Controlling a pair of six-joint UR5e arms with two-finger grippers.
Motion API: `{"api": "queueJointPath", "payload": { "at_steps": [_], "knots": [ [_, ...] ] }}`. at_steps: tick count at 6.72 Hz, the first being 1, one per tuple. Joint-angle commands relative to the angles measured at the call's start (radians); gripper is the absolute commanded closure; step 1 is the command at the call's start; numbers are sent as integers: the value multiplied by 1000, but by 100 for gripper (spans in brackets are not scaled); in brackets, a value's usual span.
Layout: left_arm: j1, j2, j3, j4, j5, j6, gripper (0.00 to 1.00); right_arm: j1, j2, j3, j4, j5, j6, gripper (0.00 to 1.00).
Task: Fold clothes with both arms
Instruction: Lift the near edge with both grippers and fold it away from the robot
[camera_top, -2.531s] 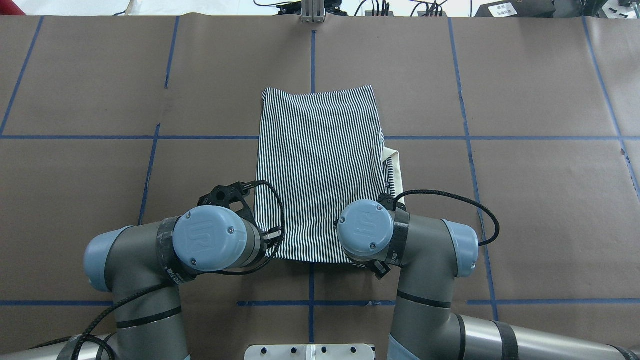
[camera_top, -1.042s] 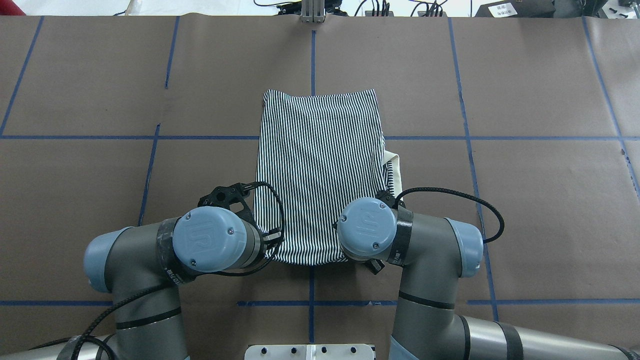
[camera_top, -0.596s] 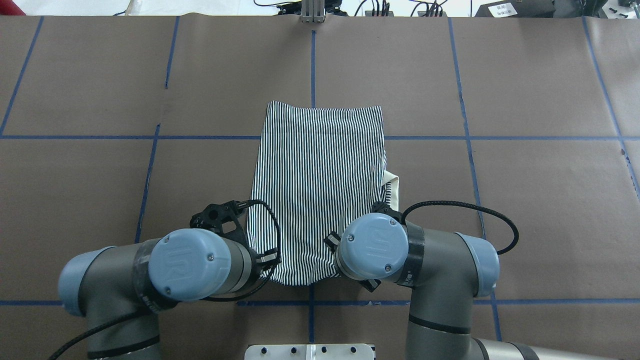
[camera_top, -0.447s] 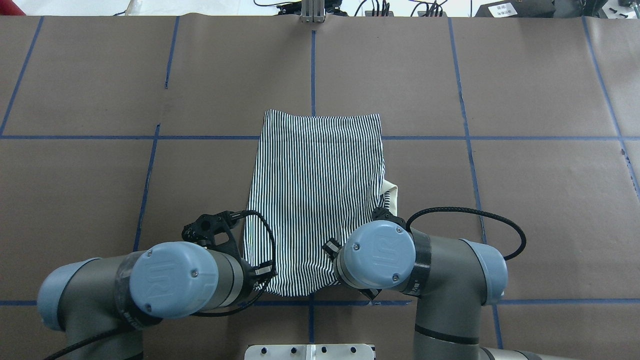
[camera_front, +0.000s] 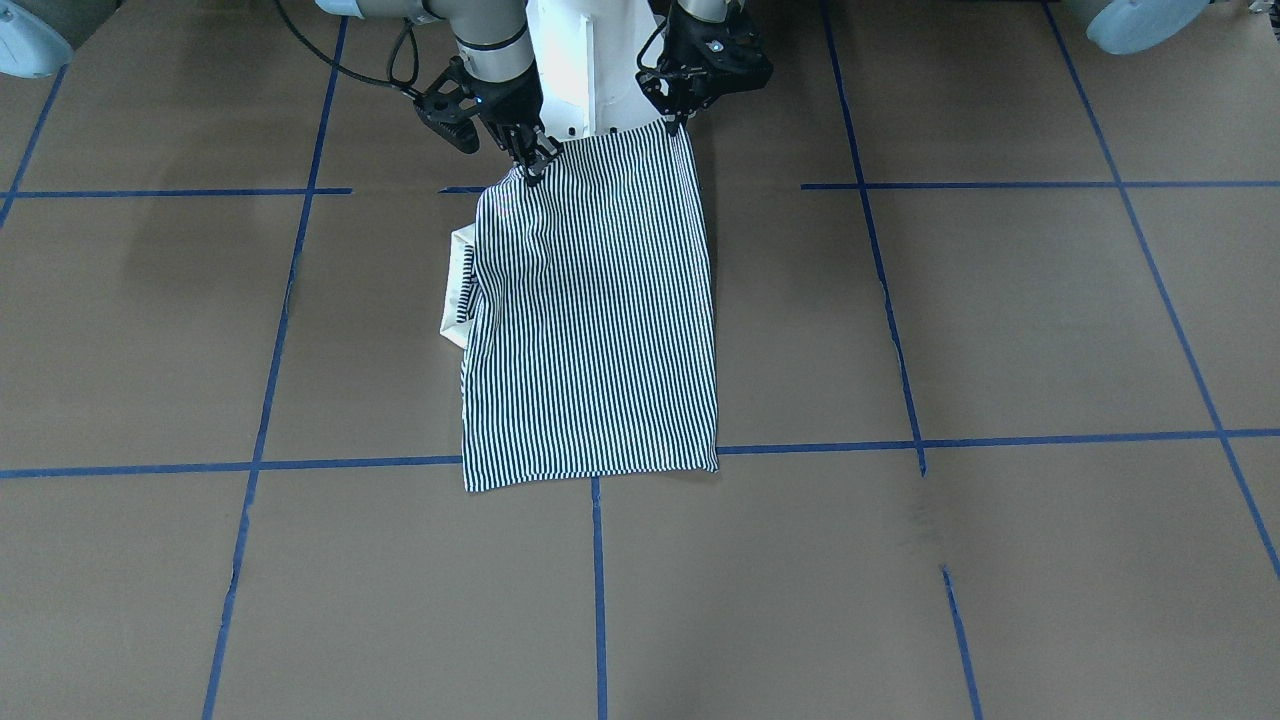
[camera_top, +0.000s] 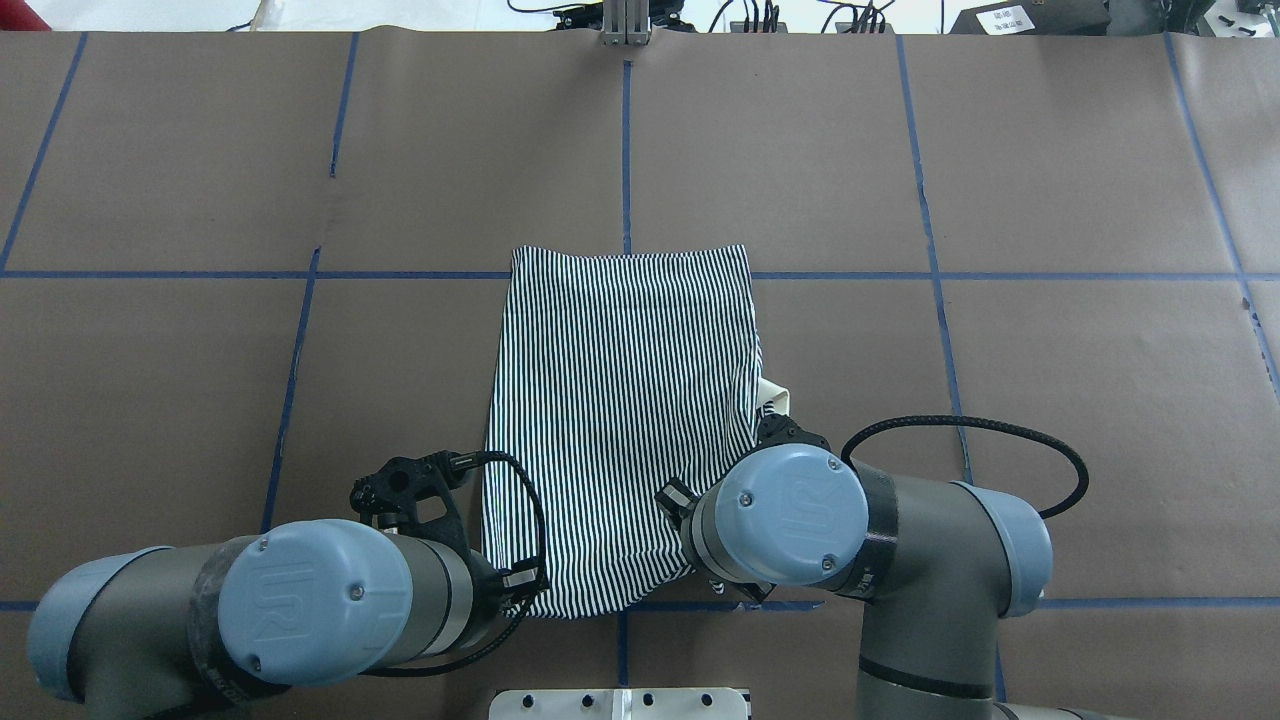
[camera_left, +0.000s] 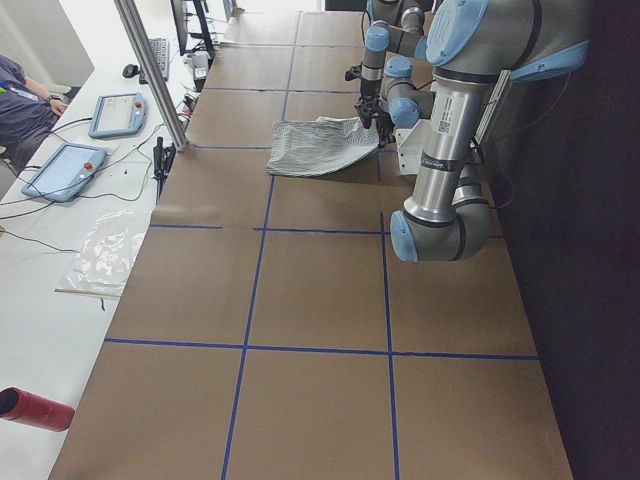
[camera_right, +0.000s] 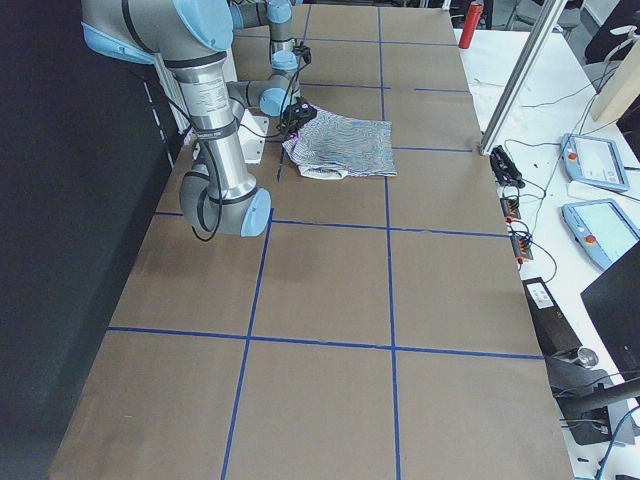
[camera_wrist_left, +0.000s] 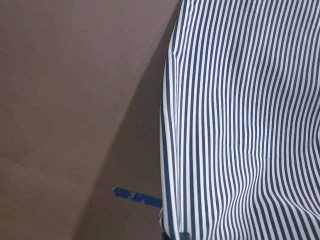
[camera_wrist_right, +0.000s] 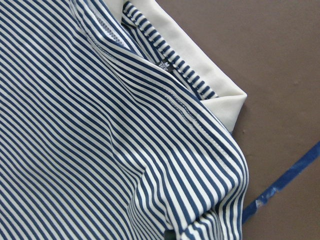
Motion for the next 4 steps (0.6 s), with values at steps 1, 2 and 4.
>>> {"api": "queueJointPath", "payload": {
  "at_steps": [1,2,4],
  "knots": [
    [-84,-7,75,-101,3,7,100,33,8,-42,5,-30,-75,100],
    [-108,-7,122,-148,1,5,100,44,8,-49,5,-30,-90,100],
    [-140,-20,124,-157,-2,-1,100,66,10,-64,7,-33,-121,100]
  ]
}}
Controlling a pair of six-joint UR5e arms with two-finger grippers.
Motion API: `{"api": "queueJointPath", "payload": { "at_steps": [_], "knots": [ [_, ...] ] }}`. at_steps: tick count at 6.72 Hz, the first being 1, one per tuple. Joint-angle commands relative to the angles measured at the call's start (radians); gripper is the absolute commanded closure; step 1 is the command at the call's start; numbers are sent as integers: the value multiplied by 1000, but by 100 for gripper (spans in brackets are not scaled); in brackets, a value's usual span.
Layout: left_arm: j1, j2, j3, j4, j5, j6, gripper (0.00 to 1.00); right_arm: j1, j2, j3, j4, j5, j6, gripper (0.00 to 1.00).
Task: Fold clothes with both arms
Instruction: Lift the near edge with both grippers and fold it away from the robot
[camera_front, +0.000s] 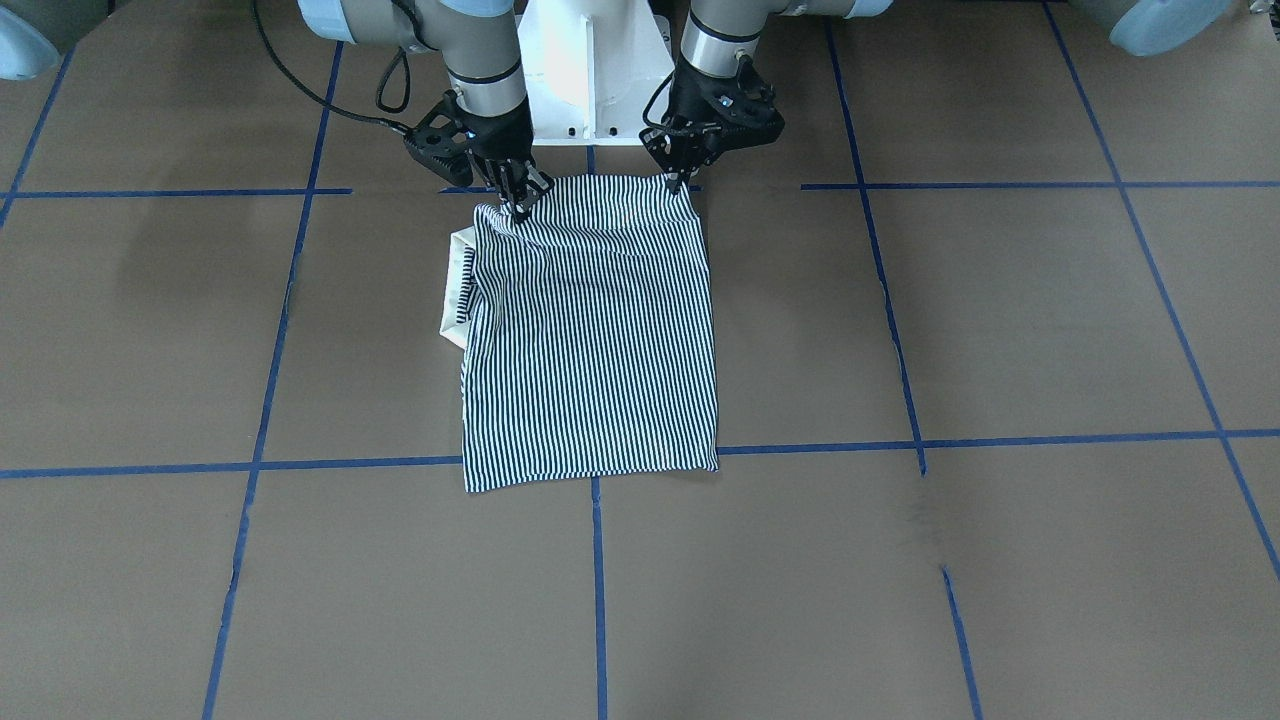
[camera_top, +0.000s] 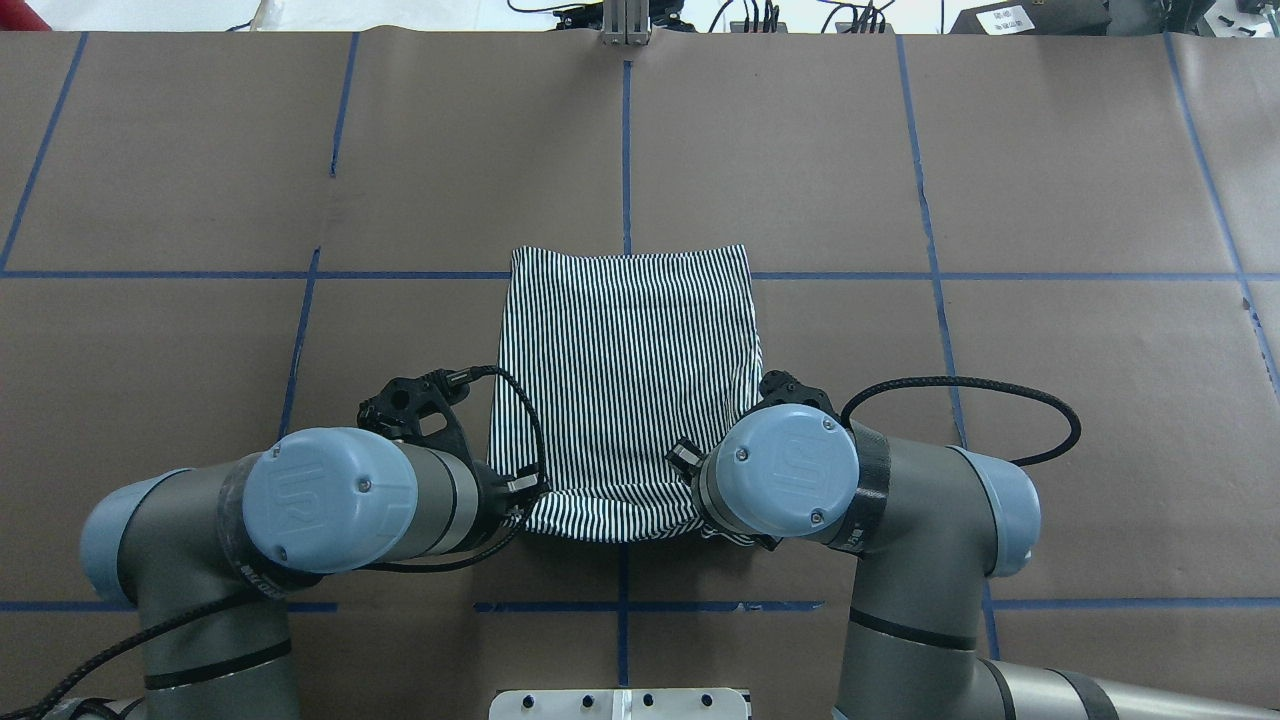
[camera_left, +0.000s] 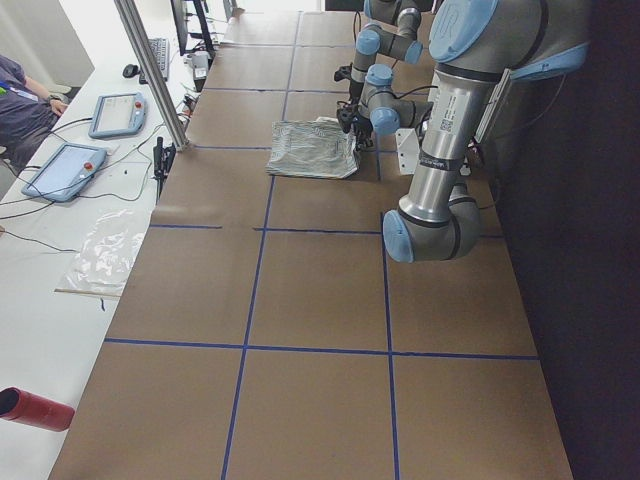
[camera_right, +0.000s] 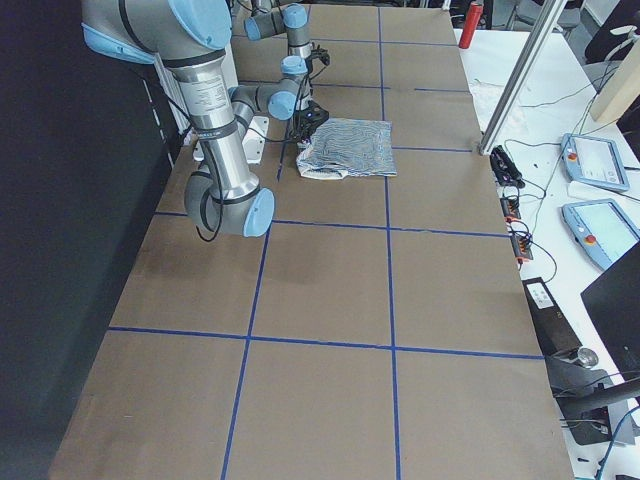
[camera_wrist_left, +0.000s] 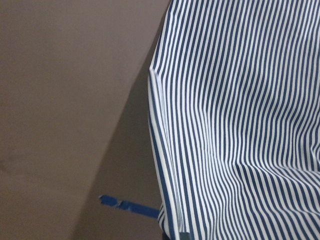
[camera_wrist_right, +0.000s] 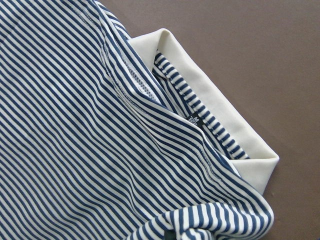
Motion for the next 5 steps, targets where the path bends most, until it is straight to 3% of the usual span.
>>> {"api": "queueJointPath", "payload": {
  "at_steps": [1,2,3,4,5],
  "knots": [
    [-72,-18,9,-15,-38,-8,100,79,37,-32,-2,-2,-70,100],
    [-156,-48,33,-14,-72,-2,100,145,126,-125,-3,2,-149,100],
    [-234,-105,147,-20,-74,6,100,217,202,-239,-2,8,-239,100],
    [-300,-170,335,-149,-72,3,75,275,259,-386,76,20,-280,100],
    [-331,-201,521,-330,-68,18,1,324,271,-547,294,35,-285,1]
  ]
}}
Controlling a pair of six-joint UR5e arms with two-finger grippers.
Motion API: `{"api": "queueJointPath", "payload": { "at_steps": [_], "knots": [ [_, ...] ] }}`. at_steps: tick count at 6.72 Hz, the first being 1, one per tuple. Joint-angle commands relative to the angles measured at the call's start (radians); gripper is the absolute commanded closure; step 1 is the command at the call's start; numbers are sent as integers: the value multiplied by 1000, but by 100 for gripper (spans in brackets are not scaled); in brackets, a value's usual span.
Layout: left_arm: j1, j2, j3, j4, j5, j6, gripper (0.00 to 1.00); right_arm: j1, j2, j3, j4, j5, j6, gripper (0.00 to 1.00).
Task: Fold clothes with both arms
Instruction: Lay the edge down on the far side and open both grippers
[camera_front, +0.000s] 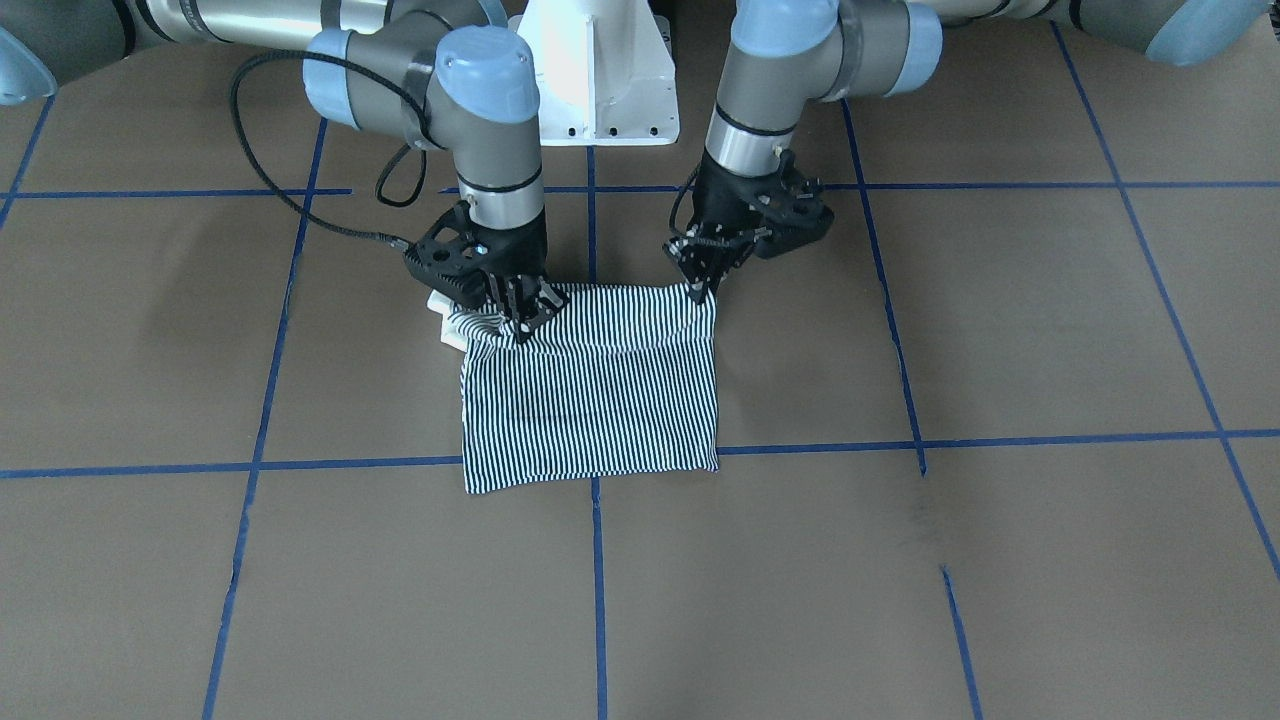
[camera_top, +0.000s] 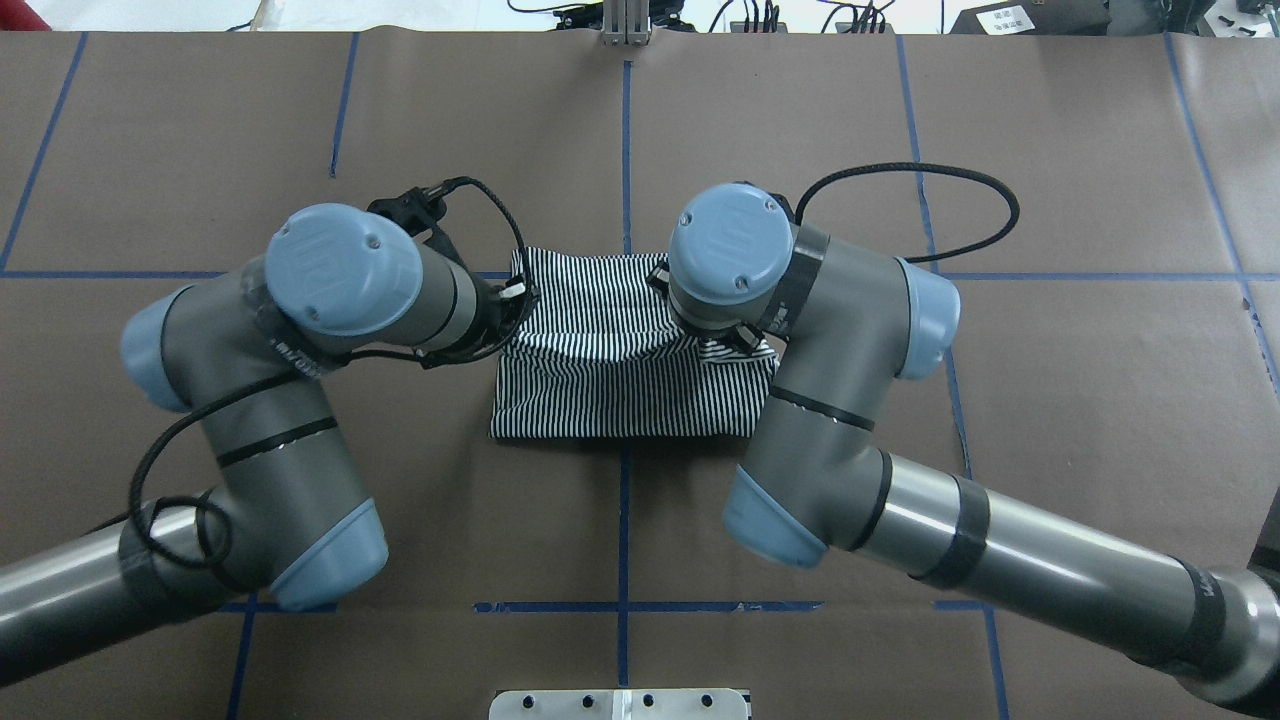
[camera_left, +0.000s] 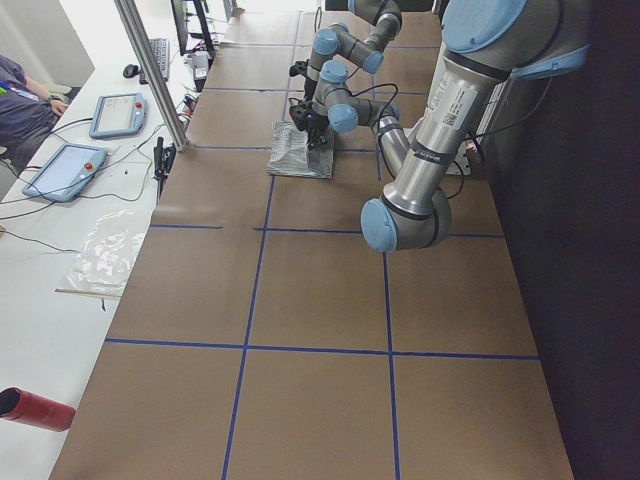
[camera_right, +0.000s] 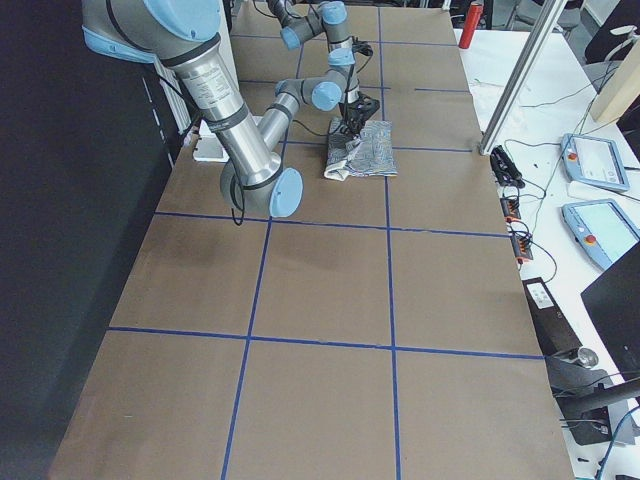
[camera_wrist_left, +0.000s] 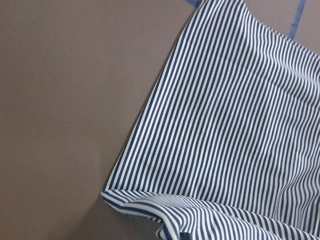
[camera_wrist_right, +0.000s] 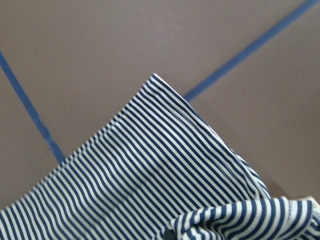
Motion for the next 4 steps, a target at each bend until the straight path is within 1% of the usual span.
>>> {"api": "queueJointPath", "payload": {
  "at_steps": [1,2,3,4],
  "knots": [
    [-85,-49,287,-267,2,37,0,106,70,-290,274,39,-50,0],
    [-90,-47,285,-268,-4,68,0,128,86,-340,288,45,-115,0],
    [-95,-44,279,-267,-7,70,0,183,86,-342,289,115,-140,0],
    [-113,-44,262,-262,-68,95,0,221,88,-341,287,184,-203,0]
  ]
}}
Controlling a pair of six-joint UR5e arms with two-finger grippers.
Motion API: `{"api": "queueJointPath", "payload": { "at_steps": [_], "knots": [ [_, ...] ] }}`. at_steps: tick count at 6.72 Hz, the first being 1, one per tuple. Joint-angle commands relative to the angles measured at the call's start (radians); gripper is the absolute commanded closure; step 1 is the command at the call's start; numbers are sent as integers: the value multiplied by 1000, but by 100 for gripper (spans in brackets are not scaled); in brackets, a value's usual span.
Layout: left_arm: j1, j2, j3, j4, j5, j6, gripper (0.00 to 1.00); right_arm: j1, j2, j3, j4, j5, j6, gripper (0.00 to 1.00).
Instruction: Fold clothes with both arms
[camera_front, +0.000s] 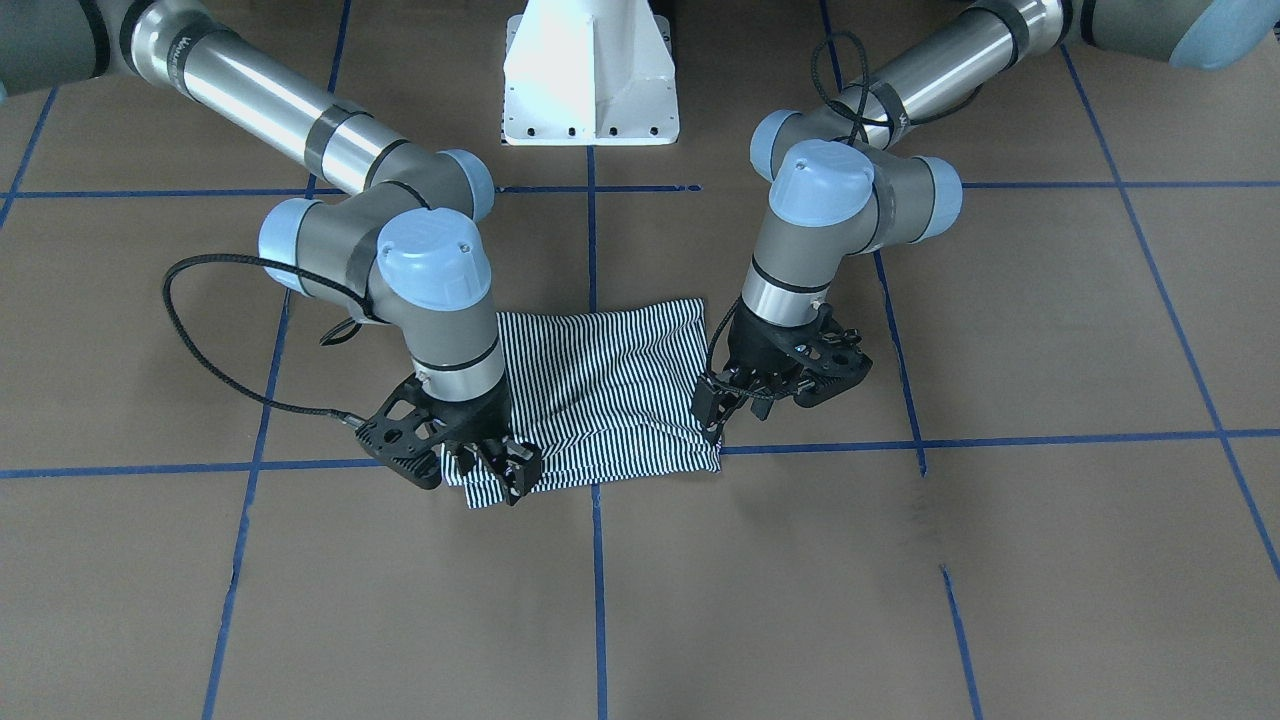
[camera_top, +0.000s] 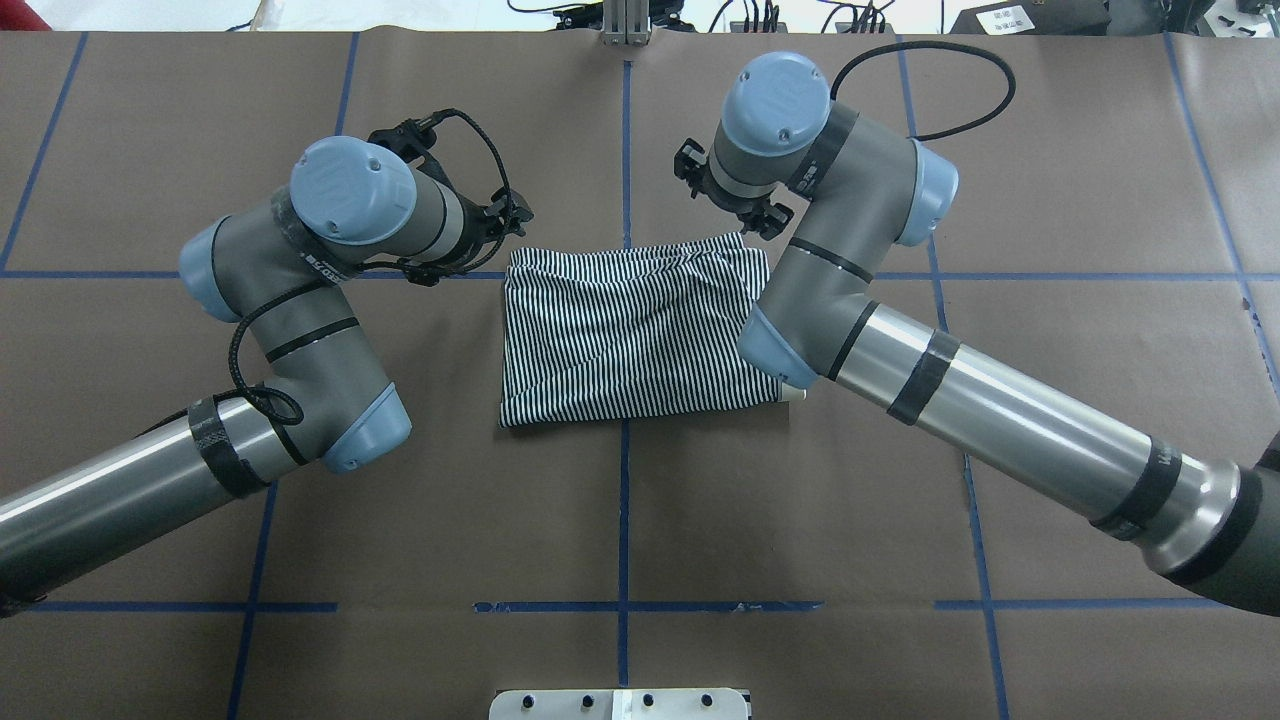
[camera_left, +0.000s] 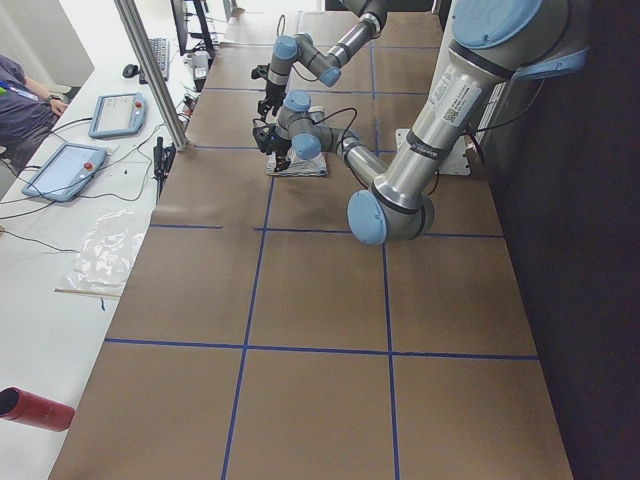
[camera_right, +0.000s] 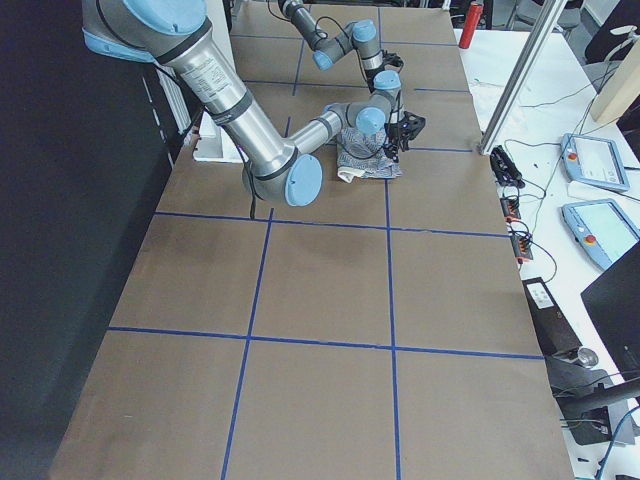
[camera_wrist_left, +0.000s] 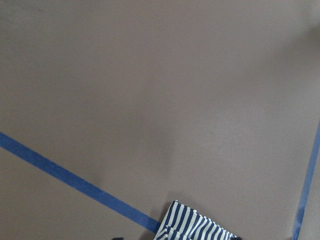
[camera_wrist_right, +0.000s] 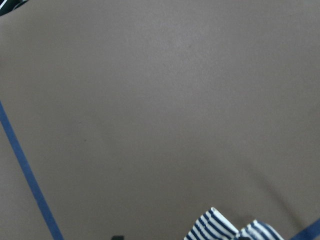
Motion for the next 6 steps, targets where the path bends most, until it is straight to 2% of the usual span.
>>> {"api": "queueJointPath", "payload": {
  "at_steps": [1,2,3,4,6],
  "knots": [
    [-60,43,-74,4,-106,75,0,73,9,-10,-4,90,-119,0],
    [-117,123,-162,5,-172,168,0,119,6,-6,-39,141,-229,0],
    [-184,190,-220,11,-228,279,0,174,-2,16,-126,165,-385,0],
    [-230,249,-264,45,-244,393,0,229,-48,86,-206,188,-573,0],
    [-377,332,-343,205,-249,708,0,356,-253,282,-298,274,-932,0]
  ]
}}
